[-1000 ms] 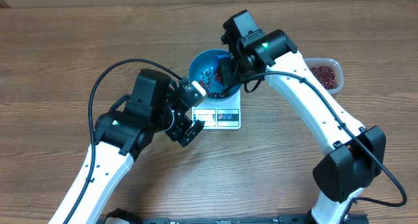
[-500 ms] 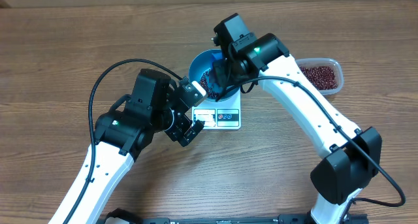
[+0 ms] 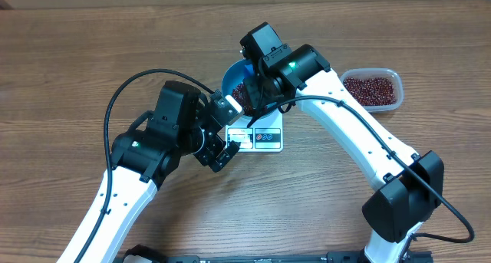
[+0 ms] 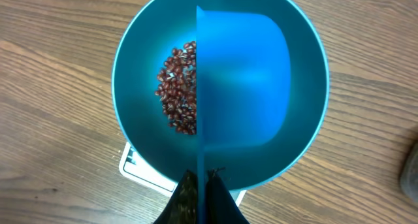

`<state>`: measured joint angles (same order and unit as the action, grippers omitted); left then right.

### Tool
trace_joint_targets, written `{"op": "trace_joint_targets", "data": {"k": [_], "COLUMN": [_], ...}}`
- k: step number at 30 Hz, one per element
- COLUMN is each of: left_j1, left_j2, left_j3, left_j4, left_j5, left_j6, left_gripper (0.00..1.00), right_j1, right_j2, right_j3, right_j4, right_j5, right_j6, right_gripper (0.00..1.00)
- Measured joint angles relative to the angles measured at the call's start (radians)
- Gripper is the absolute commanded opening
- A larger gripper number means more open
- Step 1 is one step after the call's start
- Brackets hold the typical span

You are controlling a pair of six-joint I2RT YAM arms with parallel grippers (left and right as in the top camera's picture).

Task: Scoop item into bowl and weigh 150g on scale
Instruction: 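Tip the blue scoop to pour red beans into the teal bowl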

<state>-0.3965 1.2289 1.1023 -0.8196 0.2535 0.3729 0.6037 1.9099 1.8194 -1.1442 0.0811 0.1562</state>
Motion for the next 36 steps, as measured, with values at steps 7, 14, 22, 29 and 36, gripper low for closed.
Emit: {"op": "trace_joint_targets", "data": {"k": [7,14,22,29,36], "left_j1": [0.000,0.000,0.000,0.000,0.000], "left_j2": [0.000,0.000,0.000,0.000,0.000], "left_j3": [0.000,0.000,0.000,0.000,0.000], "left_j4": [0.000,0.000,0.000,0.000,0.000], "left_j5": [0.000,0.000,0.000,0.000,0.000], "left_j6": [0.000,0.000,0.000,0.000,0.000], "left_gripper": [0.99,0.99,0.99,0.99,1.00], "right_j1": [0.000,0.000,0.000,0.034,0.066], "right_j2": [0.000,0.000,0.000,0.000,0.000], "right_j3": [0.000,0.000,0.000,0.000,0.000], "right_j4": [0.000,-0.024,-0.027,-0.027,-0.027], "right_j5": [0.027,0.076,0.107,0.160,0.188], "right_j6": [0.000,-0.009,-0.027,-0.045,-0.052], "right_gripper": [0.04,0.04,0.04,0.04,0.04]}}
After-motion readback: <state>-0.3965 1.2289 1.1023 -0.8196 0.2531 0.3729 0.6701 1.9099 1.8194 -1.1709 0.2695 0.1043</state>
